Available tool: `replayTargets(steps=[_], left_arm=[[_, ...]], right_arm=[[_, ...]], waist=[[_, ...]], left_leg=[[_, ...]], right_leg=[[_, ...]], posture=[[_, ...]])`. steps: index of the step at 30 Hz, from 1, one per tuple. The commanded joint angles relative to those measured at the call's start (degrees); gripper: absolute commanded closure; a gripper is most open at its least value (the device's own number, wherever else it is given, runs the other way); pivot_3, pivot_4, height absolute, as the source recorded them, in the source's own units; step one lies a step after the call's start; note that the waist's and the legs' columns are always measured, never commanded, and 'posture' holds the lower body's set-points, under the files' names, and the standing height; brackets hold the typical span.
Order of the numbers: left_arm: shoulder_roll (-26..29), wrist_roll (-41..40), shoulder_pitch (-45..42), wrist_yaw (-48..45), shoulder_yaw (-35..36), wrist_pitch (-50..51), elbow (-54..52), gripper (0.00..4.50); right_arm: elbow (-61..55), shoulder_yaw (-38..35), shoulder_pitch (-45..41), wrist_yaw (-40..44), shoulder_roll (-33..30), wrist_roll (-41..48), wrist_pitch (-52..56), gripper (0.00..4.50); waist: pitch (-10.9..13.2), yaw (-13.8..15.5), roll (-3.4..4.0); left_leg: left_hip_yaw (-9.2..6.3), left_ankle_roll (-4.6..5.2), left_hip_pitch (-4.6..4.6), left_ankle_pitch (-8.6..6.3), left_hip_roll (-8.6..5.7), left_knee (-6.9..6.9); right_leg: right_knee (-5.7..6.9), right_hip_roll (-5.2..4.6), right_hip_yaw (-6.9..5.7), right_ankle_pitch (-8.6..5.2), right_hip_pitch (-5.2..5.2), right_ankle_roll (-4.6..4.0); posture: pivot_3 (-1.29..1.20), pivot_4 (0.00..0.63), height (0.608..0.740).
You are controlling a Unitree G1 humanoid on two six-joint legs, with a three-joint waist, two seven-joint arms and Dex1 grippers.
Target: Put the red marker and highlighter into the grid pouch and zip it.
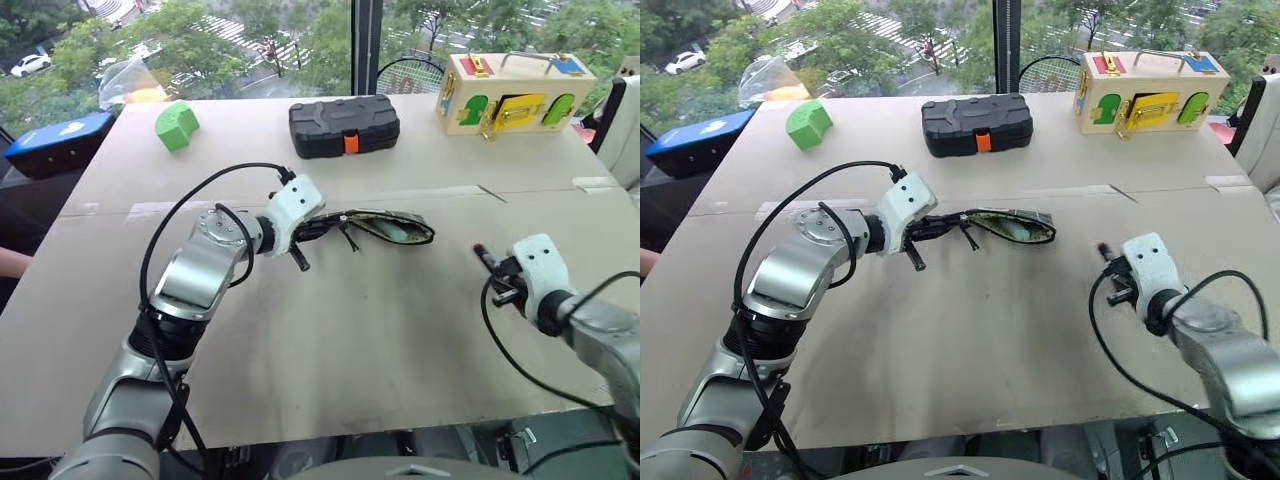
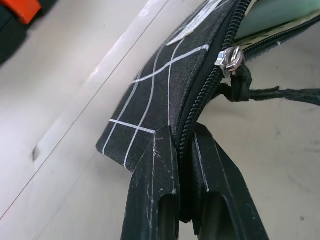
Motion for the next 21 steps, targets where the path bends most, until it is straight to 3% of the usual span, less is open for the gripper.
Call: replayTargets(steps=[1,3,8,12,21], left_arm=[[0.45,1.16,-0.63,0.03,-1.48,-3.98,-0.52,4.5],[0.34,1.4,-0.59,0.31,-2.08,-5.07,-0.04,4.5],[-0.41,1.71,0.35,0.76,-3.27,-6.58,-1.25,4.5],[-0.91,1.5,1.83,1.38,-3.68,-6.02,-3.8,4.5],[-1.6,1.17,4.4,2.87,-3.94,-3.71,-7.78,4.5]], right_arm=[[-6.71,1.34,-6.6,9.4,-8.47,4.76,-3.15,4.3],[-5.68,6.63,-12.02,10.79,-12.5,4.04,-3.63,4.3],[1.74,16.55,-25.14,8.28,-8.86,3.72,1.63,4.3],[6.14,25.42,-29.93,10.27,-12.97,-1.09,-2.2,4.3],[10.51,34.6,-35.64,12.87,-15.95,-8.34,-5.96,4.3]], waist=[[0.0,-0.37,-0.02],[0.0,-0.25,-0.04],[-0.04,0.4,-0.19],[-0.04,0.96,-0.18],[-0.05,0.87,-0.2]], left_leg=[[-0.01,0.0,0.01,0.0,0.06,0.02],[0.02,0.0,0.0,0.0,0.06,0.08],[-0.03,-0.02,-0.05,0.01,0.1,0.07],[-0.07,-0.02,-0.17,0.01,0.02,0.06],[-0.08,-0.02,-0.24,0.01,-0.02,0.09]], right_leg=[[-0.01,0.04,-0.01,0.0,0.02,0.01],[-0.03,0.02,-0.03,0.0,0.05,0.07],[-0.06,0.03,-0.07,0.03,0.02,0.03],[-0.11,-0.05,-0.1,0.04,-0.1,0.01],[-0.07,-0.09,-0.15,0.04,-0.13,0.01]], posture=[[0.0,0.15,0.74],[0.0,0.15,0.74],[0.0,0.15,0.74],[0.0,0.15,0.74],[0.0,0.15,0.74]])
